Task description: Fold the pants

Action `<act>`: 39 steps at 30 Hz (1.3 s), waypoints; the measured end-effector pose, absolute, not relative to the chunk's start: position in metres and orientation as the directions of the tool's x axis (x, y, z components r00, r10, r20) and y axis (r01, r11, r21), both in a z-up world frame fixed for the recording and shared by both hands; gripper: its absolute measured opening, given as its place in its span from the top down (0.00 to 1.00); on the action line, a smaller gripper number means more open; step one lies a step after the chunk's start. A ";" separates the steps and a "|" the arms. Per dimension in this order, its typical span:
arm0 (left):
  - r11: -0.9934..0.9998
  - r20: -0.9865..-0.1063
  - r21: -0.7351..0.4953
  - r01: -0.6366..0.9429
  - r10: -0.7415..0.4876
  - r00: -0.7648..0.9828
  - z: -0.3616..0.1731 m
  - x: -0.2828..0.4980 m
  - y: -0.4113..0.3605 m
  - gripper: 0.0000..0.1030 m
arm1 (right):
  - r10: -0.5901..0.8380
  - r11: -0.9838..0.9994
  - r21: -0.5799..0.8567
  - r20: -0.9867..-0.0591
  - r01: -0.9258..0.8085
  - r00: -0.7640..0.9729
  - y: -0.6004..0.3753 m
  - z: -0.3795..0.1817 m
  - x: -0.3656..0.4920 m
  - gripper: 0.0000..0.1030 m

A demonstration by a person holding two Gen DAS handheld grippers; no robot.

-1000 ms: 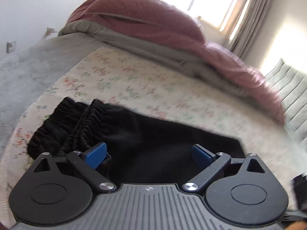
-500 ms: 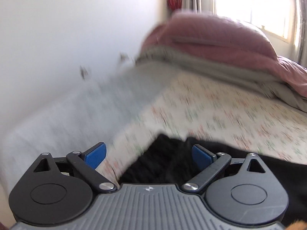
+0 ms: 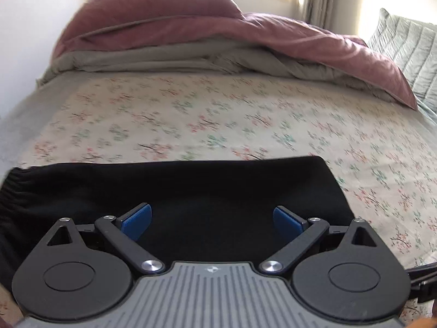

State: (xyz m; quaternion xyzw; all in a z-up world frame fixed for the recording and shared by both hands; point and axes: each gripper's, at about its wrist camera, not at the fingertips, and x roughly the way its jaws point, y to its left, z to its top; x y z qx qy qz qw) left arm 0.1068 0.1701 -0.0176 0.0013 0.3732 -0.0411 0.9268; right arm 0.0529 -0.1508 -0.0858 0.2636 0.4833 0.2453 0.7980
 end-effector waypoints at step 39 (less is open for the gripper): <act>0.952 -0.779 0.297 0.072 0.198 0.594 -0.005 0.183 -0.023 0.63 | 0.693 0.645 0.754 -0.514 -0.119 0.505 -0.186 -0.067 0.009 0.87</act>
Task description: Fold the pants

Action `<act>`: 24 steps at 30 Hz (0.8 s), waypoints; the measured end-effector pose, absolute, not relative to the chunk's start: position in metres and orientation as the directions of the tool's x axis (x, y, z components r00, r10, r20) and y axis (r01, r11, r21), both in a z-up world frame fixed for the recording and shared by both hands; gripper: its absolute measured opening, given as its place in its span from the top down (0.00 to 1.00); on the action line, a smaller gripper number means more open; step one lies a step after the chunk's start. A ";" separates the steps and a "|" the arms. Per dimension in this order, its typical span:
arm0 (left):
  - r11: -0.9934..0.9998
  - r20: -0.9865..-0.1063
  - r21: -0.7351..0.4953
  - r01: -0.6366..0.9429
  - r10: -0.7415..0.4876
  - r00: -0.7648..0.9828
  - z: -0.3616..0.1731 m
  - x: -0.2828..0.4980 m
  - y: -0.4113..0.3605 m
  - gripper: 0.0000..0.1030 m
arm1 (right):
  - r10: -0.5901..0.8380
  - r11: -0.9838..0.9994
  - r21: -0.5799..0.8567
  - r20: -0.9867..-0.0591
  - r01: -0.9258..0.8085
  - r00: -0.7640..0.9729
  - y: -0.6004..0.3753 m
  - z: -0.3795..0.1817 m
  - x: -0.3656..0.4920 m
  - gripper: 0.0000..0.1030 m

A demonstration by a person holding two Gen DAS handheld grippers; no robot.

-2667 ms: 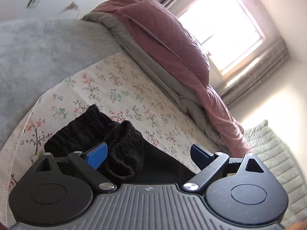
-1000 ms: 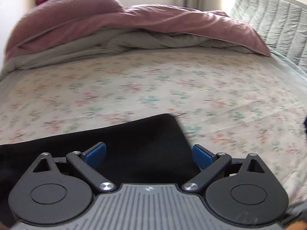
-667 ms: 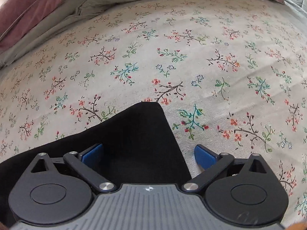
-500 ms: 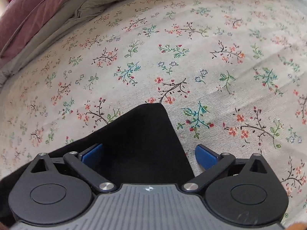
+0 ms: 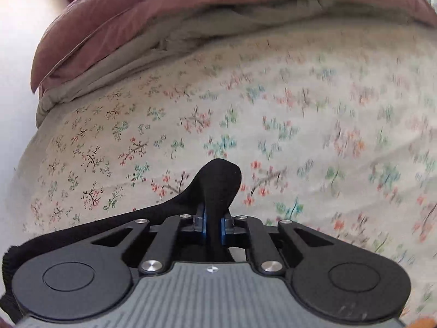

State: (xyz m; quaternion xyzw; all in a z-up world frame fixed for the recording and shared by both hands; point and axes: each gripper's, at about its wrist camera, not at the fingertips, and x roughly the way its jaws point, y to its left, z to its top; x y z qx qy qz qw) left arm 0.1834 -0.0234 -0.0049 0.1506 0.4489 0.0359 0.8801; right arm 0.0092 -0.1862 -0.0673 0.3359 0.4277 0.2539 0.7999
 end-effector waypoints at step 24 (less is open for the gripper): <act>0.939 -0.774 -0.259 0.228 -0.343 0.532 -0.032 0.209 -0.203 0.36 | 0.233 0.858 0.476 -0.696 0.193 0.679 -0.402 -0.053 -0.019 0.81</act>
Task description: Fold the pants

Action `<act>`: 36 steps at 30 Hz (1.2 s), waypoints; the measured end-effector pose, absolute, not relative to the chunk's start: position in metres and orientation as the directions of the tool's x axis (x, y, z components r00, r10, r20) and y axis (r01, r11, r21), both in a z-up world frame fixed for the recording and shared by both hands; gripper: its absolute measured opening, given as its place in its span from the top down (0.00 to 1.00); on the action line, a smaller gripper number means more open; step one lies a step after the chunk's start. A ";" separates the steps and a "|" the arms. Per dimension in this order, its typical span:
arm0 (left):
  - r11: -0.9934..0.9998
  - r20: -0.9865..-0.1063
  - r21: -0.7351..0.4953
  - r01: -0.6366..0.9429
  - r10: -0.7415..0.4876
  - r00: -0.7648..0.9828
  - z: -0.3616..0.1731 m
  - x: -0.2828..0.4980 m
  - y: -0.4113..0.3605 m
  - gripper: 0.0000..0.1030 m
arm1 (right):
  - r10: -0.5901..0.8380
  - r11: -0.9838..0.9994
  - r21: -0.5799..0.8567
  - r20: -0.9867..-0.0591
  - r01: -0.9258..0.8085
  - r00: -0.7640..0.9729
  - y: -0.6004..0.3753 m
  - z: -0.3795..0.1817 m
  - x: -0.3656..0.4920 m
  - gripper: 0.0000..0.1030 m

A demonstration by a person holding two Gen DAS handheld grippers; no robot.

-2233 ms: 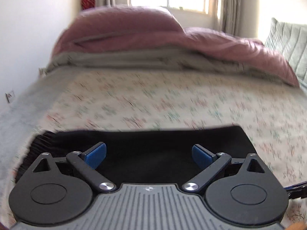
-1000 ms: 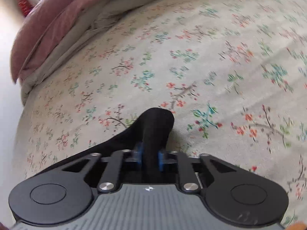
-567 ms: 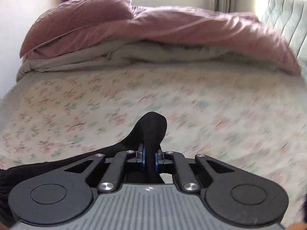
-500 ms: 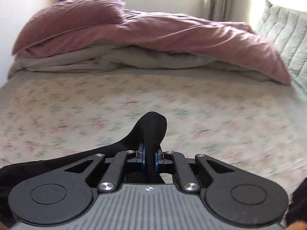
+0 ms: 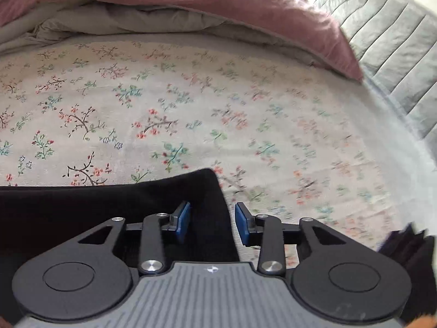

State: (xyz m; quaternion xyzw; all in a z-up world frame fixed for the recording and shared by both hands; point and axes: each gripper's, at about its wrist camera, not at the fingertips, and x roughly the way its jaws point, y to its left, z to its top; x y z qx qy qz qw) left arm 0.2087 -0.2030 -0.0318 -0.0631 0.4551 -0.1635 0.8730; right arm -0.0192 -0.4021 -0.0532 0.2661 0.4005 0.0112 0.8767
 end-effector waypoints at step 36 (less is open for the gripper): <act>1.000 -0.649 0.012 -0.013 0.018 0.761 -0.054 0.050 0.040 0.24 | 0.206 0.956 0.018 -0.751 -0.292 0.628 -0.219 -0.079 -0.010 0.72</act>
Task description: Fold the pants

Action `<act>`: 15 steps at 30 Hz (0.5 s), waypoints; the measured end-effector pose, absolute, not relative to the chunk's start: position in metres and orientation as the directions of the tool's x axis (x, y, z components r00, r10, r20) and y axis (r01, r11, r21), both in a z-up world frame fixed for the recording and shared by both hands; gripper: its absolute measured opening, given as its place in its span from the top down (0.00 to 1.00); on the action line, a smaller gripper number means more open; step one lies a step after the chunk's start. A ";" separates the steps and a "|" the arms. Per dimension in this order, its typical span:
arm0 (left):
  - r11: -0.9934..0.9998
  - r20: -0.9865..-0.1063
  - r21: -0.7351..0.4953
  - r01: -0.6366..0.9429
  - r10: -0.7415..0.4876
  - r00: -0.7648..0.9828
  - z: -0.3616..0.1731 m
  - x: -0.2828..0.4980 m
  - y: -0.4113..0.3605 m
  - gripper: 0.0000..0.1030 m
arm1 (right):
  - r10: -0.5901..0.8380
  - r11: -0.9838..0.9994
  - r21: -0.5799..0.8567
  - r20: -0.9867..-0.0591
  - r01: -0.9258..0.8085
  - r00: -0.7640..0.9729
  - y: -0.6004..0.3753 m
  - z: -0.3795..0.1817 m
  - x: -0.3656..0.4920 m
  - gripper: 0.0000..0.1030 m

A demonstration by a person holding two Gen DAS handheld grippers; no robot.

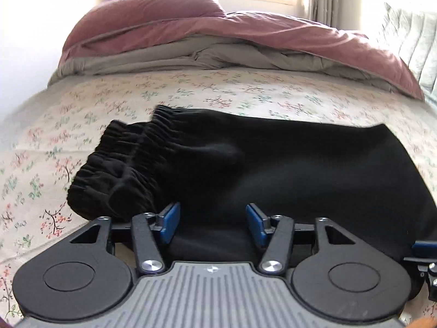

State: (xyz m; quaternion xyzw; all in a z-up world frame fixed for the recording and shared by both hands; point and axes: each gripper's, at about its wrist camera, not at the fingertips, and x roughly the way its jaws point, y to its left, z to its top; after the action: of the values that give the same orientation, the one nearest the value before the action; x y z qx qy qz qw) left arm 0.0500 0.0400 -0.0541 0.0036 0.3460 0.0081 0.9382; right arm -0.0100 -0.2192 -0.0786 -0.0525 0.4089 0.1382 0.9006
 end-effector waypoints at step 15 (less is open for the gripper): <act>0.983 -0.649 0.181 -0.018 0.134 0.749 -0.049 0.047 0.038 0.53 | 0.213 0.952 0.018 -0.752 -0.304 0.623 -0.221 -0.077 -0.009 0.72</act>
State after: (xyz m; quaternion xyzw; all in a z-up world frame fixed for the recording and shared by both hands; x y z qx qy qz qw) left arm 0.0469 0.0384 -0.0486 0.0819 0.3520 0.0409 0.9315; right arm -0.0093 -0.2209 -0.0774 -0.0556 0.4093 0.1440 0.8992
